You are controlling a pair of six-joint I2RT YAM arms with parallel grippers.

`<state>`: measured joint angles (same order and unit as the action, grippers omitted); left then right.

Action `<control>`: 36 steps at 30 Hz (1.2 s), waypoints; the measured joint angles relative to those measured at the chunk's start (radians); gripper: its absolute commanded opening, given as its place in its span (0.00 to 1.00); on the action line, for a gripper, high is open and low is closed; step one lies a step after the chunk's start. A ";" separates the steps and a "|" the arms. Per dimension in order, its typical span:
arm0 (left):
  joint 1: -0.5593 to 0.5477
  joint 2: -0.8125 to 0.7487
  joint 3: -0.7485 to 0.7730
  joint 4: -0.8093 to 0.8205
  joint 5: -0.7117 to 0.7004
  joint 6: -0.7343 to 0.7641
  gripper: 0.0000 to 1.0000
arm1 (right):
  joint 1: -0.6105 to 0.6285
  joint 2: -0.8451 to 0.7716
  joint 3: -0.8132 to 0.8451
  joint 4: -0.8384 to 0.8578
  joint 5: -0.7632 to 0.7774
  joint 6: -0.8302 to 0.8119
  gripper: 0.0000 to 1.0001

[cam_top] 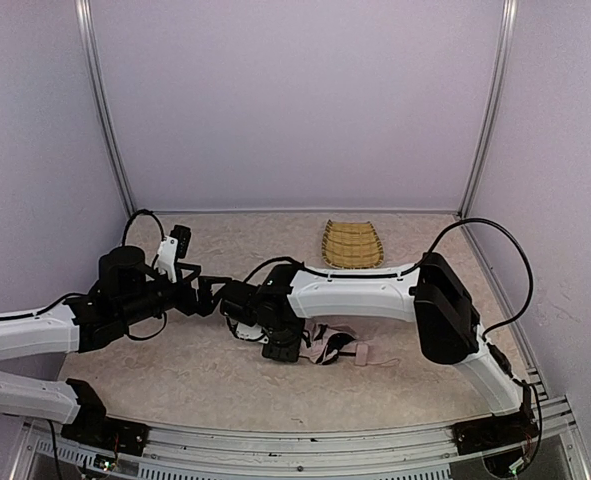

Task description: Put away the umbrella

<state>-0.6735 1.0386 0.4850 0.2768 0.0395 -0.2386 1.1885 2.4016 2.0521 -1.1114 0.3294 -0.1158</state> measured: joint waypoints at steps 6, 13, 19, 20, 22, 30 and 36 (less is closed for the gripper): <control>0.001 0.000 0.000 0.000 0.010 0.000 0.99 | -0.001 -0.012 0.004 -0.013 -0.016 -0.021 1.00; 0.001 0.002 0.000 0.000 0.024 0.006 0.99 | -0.015 -0.051 -0.058 -0.036 -0.086 -0.024 0.74; 0.001 0.008 0.000 -0.008 0.024 0.008 0.99 | -0.059 -0.058 -0.081 -0.059 -0.146 -0.029 0.20; 0.001 0.008 0.000 -0.011 0.022 0.009 0.99 | -0.065 -0.056 -0.065 -0.063 -0.153 -0.033 0.19; 0.002 0.004 0.000 -0.021 0.005 0.010 0.99 | -0.073 -0.044 -0.015 -0.066 -0.166 -0.047 0.16; 0.022 -0.207 0.002 -0.078 -0.267 -0.003 0.99 | -0.078 -0.134 0.181 0.114 -0.280 -0.113 0.07; 0.026 -0.401 0.021 -0.060 -0.437 0.009 0.99 | -0.080 -0.530 -0.157 0.777 -0.448 -0.123 0.00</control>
<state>-0.6476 0.6376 0.5060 0.2165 -0.3973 -0.2298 1.1084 1.8713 1.8954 -0.3347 -0.1184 -0.2386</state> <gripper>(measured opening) 0.987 0.281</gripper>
